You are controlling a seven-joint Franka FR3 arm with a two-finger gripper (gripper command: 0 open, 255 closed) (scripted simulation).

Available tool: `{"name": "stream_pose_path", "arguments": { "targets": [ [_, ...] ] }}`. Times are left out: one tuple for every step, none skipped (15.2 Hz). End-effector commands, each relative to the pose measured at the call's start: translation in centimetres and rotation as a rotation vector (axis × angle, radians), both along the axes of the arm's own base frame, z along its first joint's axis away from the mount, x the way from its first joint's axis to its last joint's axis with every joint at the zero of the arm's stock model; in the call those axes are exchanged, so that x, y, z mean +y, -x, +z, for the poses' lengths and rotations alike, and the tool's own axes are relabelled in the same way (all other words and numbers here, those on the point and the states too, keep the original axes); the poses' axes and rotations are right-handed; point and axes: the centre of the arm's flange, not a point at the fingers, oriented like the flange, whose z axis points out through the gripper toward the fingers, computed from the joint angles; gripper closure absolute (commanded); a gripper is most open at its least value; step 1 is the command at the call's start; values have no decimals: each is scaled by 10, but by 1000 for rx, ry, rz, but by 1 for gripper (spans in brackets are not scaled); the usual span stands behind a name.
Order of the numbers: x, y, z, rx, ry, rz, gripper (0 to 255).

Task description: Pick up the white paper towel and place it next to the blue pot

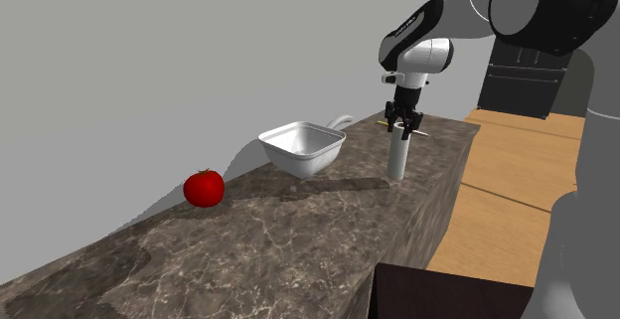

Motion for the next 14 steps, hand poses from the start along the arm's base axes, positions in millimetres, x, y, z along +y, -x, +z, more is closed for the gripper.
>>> {"name": "stream_pose_path", "arguments": {
  "targets": [
    [0,1,-11,0,0,0,255],
    [0,1,-16,0,0,0,255],
    [0,1,-16,0,0,0,255],
    [0,1,-16,0,0,0,255],
    [0,1,-16,0,0,0,255],
    [0,1,-16,0,0,0,255],
    [0,1,-16,0,0,0,255],
    [0,1,-16,0,0,0,255],
    [0,1,-16,0,0,0,255],
    [0,1,-16,0,0,0,255],
    [0,1,-16,0,0,0,0],
    [0,1,-16,0,0,0,0],
    [0,1,-16,0,0,0,0],
    [0,1,-16,0,0,0,0]
  ]
}}
